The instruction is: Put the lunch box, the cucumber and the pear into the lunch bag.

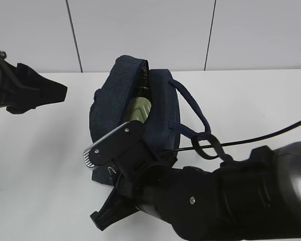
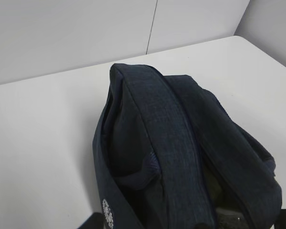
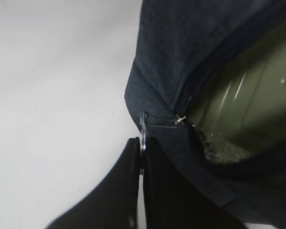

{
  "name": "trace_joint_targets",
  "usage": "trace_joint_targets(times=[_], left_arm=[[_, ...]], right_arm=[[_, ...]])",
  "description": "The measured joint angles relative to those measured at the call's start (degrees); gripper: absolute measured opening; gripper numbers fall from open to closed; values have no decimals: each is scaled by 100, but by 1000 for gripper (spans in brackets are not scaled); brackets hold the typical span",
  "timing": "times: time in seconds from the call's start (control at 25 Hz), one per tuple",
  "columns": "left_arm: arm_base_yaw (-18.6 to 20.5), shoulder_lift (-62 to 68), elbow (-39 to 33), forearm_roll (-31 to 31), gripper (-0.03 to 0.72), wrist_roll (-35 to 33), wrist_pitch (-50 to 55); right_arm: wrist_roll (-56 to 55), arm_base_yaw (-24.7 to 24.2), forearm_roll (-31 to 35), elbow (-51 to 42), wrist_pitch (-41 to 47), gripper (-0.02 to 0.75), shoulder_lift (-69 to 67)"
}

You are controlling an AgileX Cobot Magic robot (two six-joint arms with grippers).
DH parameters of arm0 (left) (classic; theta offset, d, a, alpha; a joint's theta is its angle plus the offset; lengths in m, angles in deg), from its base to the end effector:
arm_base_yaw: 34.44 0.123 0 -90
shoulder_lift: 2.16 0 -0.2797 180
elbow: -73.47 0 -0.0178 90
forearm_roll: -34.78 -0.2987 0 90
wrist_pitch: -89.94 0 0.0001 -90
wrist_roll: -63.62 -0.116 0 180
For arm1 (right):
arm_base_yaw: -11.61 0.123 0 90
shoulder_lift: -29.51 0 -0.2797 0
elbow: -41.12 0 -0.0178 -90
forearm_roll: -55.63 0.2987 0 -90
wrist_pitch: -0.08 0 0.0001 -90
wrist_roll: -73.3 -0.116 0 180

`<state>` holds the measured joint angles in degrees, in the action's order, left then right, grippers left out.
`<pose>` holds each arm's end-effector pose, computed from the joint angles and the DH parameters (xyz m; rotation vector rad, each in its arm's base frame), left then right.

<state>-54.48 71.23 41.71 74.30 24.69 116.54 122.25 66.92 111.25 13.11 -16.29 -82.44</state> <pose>0.2729 -0.1348 0.2643 0.5920 2.1357 -0.4883 0.2475 0.3103 0.0918 -0.8428 2.1105 0.2987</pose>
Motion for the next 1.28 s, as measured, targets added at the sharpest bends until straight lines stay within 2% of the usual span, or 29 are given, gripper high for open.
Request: trace_joint_targets(times=[0.32, 0.6, 0.84, 1.0, 1.12, 1.28], left_arm=[[0, 0, 0, 0, 342, 0, 0], [0, 0, 0, 0, 342, 0, 64], [0, 43, 0, -17, 342, -111, 556], [0, 339, 0, 191, 328, -800, 948], [67, 581, 0, 879, 317, -1880, 1119], [377, 905, 0, 1689, 315, -3179, 1408]], right_arm=[[1857, 0, 1339, -13, -129, 0, 670], [2258, 0, 1471, 25, -274, 0, 1072], [2492, 0, 1544, 284, -398, 0, 1092], [2844, 0, 1789, 452, -436, 0, 1092], [3116, 0, 2026, 488, -475, 0, 1092], [3206, 0, 2137, 491, -492, 0, 1092]])
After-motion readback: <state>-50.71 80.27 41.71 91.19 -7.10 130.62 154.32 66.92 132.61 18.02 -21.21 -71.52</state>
